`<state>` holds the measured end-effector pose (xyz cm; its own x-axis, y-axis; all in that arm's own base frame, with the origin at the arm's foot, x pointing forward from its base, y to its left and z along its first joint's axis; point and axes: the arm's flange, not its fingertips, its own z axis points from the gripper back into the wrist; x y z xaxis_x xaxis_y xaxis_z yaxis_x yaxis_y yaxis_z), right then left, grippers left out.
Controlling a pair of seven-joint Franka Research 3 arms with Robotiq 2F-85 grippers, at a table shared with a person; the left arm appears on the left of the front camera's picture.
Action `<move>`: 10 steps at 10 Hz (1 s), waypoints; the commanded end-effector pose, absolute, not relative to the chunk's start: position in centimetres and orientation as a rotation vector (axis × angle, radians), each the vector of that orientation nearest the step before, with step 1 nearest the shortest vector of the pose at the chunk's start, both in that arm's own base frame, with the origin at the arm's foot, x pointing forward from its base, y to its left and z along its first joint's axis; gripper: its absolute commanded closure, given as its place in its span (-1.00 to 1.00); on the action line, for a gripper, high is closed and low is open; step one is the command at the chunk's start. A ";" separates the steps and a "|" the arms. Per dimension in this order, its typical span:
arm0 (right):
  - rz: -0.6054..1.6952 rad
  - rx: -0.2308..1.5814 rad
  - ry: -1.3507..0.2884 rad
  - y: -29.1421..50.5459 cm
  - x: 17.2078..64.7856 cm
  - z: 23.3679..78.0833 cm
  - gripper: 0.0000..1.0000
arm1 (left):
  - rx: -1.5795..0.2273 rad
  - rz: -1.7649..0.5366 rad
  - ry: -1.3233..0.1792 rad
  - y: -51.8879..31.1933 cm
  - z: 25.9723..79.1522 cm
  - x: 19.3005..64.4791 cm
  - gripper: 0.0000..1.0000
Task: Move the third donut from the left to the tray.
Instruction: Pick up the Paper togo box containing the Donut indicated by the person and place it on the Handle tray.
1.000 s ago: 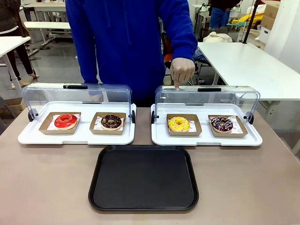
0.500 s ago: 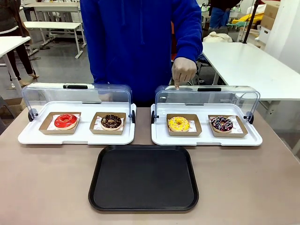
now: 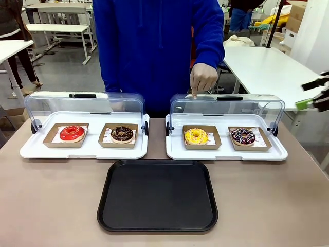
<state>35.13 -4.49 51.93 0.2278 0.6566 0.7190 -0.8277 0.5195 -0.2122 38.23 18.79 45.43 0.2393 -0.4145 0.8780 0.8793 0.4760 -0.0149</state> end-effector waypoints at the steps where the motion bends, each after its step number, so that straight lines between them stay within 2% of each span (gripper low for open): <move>1: 1.140 0.051 -0.829 2.0 33.4 49.2 -1.00 | -0.580 -0.971 -0.951 18.9 45.7 38.2 -1.00; 4: 1.265 -0.076 -0.814 8.8 33.2 46.3 -1.00 | -0.580 -0.971 -0.951 18.9 45.7 38.2 -1.00; 5: 1.312 -0.099 -0.760 10.8 33.8 45.3 -1.00 | -0.580 -0.971 -0.951 18.9 45.7 38.2 -1.00; 8: 1.371 -0.091 -0.619 13.6 35.2 42.8 -1.00 | -0.580 -0.971 -0.951 18.9 45.7 38.2 -1.00; 10: 1.392 -0.079 -0.635 13.3 36.6 42.2 -1.00 | -0.580 -0.971 -0.951 18.9 45.7 38.2 -1.00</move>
<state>37.91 14.59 42.83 0.0501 0.9318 0.3596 -0.8992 0.1987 -0.3898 38.33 18.95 45.48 0.2406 -0.4164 0.8768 0.8781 0.4783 -0.0138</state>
